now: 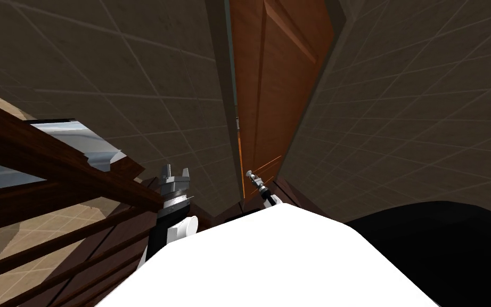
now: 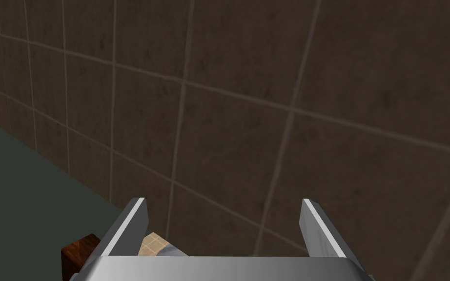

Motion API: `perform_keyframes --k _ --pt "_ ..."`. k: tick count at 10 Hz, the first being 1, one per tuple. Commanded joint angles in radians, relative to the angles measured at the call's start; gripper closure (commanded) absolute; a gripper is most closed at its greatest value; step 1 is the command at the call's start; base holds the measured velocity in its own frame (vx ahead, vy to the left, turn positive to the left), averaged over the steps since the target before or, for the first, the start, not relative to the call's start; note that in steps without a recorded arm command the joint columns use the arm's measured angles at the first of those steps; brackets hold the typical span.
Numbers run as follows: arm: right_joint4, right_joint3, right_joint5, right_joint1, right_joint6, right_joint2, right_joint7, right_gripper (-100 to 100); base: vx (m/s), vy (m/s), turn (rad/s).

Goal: Pull the door open

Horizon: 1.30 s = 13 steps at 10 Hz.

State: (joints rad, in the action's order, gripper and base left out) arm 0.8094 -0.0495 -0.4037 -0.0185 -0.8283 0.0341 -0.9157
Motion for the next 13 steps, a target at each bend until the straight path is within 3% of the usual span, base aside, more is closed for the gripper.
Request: perform_keyframes --k 1,13 --pt "-0.014 0.005 0.006 0.005 0.004 -0.002 0.03 100 -0.058 -0.029 0.04" --pt "-0.04 0.01 0.116 -0.005 -0.002 0.033 0.305 100 -0.055 -0.022 0.079"
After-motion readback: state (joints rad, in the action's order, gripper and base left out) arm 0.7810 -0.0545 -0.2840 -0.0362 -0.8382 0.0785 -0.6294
